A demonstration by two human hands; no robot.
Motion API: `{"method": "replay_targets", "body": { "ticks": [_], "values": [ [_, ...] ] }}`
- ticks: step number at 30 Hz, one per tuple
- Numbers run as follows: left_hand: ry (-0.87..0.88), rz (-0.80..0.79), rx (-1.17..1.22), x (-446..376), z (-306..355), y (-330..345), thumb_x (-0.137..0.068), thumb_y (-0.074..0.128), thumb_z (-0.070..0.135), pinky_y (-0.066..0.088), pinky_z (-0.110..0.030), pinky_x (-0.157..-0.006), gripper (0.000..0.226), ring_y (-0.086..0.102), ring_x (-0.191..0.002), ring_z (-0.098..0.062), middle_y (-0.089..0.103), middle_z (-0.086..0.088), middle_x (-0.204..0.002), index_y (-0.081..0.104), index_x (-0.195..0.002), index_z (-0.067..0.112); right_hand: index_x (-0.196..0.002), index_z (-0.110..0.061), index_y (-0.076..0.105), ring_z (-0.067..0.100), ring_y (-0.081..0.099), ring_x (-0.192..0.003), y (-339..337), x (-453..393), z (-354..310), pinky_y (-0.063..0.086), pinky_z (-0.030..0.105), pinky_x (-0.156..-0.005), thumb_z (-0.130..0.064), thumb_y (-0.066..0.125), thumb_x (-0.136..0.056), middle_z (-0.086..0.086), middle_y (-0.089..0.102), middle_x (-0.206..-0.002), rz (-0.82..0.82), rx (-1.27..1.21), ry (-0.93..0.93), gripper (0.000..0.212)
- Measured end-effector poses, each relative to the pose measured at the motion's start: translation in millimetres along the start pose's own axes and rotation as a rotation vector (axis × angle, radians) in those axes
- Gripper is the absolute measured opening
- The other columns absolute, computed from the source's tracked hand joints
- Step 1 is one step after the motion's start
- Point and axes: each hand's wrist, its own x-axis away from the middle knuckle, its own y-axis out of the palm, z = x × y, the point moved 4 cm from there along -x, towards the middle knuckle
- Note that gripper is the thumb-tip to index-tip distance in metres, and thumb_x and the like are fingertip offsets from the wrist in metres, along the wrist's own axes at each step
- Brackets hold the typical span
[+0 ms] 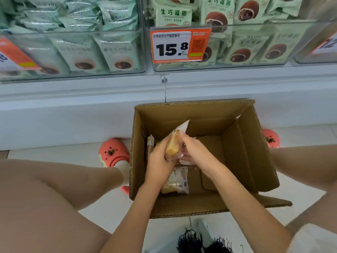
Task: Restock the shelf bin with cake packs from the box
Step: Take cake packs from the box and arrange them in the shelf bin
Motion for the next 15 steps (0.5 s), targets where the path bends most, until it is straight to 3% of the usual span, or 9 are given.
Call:
{"method": "replay_targets", "body": {
  "ticks": [2, 4, 7, 10, 12, 15],
  "values": [
    [-0.130, 0.064, 0.265, 3, 14, -7, -0.085, 0.069, 0.017, 0.049, -0.013, -0.083, 0.036, 0.063, -0.102, -0.004, 0.067, 0.009, -0.108, 0.056, -0.118, 0.027, -0.106, -0.018, 0.060, 0.014, 0.063, -0.090, -21, 12, -14, 0.050, 0.024, -0.070, -0.055, 0.031, -0.096, 0.000, 0.066, -0.098, 0.163, 0.043, -0.113, 0.049],
    [-0.305, 0.037, 0.566, 7, 25, -9, -0.085, 0.067, 0.017, 0.055, -0.028, -0.084, 0.034, 0.067, -0.102, -0.016, 0.069, -0.004, -0.111, 0.057, -0.118, 0.018, -0.110, -0.019, 0.054, 0.010, 0.060, -0.092, -49, 26, -20, 0.048, 0.022, -0.070, -0.055, 0.036, -0.094, -0.004, 0.061, -0.102, 0.377, 0.079, -0.288, 0.044],
    [-0.447, -0.129, 0.873, 14, 42, -6, -0.085, 0.062, 0.017, 0.057, -0.037, -0.083, 0.042, 0.065, -0.107, -0.027, 0.067, -0.012, -0.118, 0.053, -0.126, 0.011, -0.118, -0.022, 0.047, 0.004, 0.058, -0.093, -72, 44, -21, 0.044, 0.018, -0.067, -0.051, 0.036, -0.095, -0.006, 0.056, -0.109, 0.420, -0.107, -0.369, 0.039],
    [-0.526, -0.226, 0.905, 22, 57, -2, -0.092, 0.051, 0.033, 0.058, -0.035, -0.079, 0.036, 0.065, -0.106, -0.028, 0.067, -0.013, -0.117, 0.054, -0.123, 0.014, -0.110, -0.021, 0.053, 0.007, 0.059, -0.088, -73, 52, -26, 0.046, 0.021, -0.068, -0.048, 0.036, -0.097, -0.002, 0.060, -0.102, 0.368, -0.063, -0.363, 0.035],
    [-0.573, -0.180, 0.855, 25, 62, -2, -0.096, 0.041, 0.046, 0.060, -0.037, -0.070, 0.037, 0.068, -0.099, -0.027, 0.069, -0.013, -0.111, 0.057, -0.116, 0.019, -0.097, -0.018, 0.056, 0.014, 0.061, -0.088, -72, 57, -26, 0.047, 0.026, -0.071, -0.038, 0.042, -0.098, 0.004, 0.062, -0.098, 0.404, -0.018, -0.407, 0.024],
    [-0.536, -0.090, 0.710, 29, 64, -5, -0.098, 0.024, 0.054, 0.057, -0.032, -0.064, 0.047, 0.072, -0.080, -0.019, 0.075, -0.003, -0.086, 0.062, -0.102, 0.026, -0.086, -0.015, 0.054, 0.018, 0.063, -0.088, -68, 64, -22, 0.049, 0.027, -0.070, -0.033, 0.047, -0.097, 0.005, 0.063, -0.094, 0.421, -0.051, -0.452, 0.023]
  ]
}}
